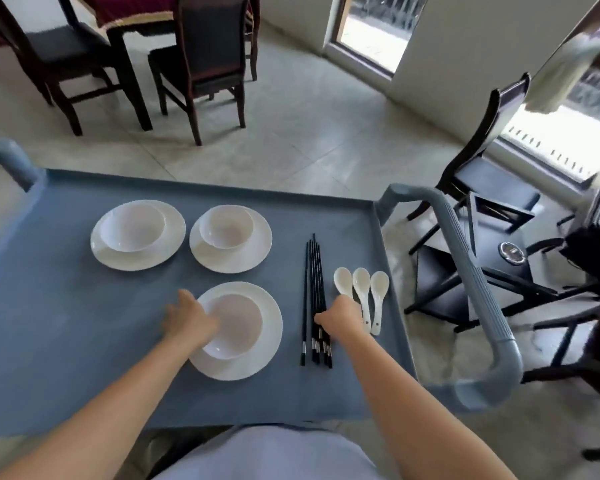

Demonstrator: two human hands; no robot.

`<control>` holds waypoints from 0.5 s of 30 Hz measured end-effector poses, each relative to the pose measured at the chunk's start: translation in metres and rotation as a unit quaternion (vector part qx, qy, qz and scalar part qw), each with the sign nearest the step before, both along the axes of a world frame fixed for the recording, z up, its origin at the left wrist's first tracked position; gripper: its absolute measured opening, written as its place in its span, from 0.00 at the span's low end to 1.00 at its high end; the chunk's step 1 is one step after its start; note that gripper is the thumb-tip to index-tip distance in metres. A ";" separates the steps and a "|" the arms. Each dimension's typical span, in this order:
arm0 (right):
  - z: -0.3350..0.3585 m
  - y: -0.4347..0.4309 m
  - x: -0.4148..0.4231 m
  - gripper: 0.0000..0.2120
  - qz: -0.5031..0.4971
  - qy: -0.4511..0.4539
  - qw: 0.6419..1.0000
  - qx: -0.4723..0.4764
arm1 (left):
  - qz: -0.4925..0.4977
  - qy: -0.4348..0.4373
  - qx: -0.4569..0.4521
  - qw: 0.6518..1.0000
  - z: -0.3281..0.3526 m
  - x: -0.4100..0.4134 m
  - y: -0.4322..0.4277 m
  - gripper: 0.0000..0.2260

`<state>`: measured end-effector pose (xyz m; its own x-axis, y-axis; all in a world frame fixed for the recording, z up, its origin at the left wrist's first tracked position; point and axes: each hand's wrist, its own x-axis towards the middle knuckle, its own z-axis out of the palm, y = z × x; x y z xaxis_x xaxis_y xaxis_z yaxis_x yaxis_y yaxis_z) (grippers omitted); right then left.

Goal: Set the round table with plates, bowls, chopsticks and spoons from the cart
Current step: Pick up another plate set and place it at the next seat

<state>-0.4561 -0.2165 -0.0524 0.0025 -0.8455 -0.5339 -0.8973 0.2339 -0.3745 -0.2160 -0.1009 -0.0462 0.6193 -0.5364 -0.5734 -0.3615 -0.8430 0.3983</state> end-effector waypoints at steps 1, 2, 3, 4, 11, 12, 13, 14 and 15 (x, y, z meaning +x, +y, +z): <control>0.002 -0.001 0.001 0.12 -0.006 0.008 1.000 0.019 | -0.015 0.004 0.011 1.000 0.000 -0.003 -0.003 0.28; 0.004 -0.001 0.003 0.11 -0.009 0.016 0.999 0.034 | -0.026 0.005 0.016 1.000 -0.001 -0.005 -0.006 0.29; 0.006 0.001 0.005 0.10 -0.012 0.022 0.999 0.046 | -0.037 0.003 0.022 0.999 -0.002 -0.005 -0.008 0.30; 0.007 0.002 0.007 0.09 -0.015 0.024 0.998 0.051 | -0.048 0.003 0.029 0.998 -0.002 -0.004 -0.009 0.30; 0.011 0.003 0.014 0.10 0.008 0.067 0.997 0.038 | -0.015 0.120 0.027 0.992 -0.001 0.021 -0.014 0.31; 0.011 0.002 0.015 0.10 0.019 0.074 0.996 0.044 | -0.007 0.131 0.030 0.991 0.000 0.022 -0.015 0.32; 0.012 0.001 0.015 0.09 0.026 0.078 0.995 0.053 | 0.000 0.140 0.034 0.989 0.001 0.023 -0.017 0.32; 0.013 -0.001 0.015 0.09 0.030 0.081 0.994 0.061 | 0.005 0.147 0.038 0.988 0.002 0.024 -0.018 0.34; 0.014 -0.002 0.014 0.08 0.037 0.083 0.994 0.066 | 0.007 0.151 0.040 0.988 0.002 0.024 -0.020 0.34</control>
<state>-0.4419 -0.2188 -0.0382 -0.0359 -0.7694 -0.6378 -0.9609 0.2020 -0.1896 -0.1924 -0.1206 -0.0440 0.4206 -0.4745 -0.7733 -0.2254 -0.8802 0.4176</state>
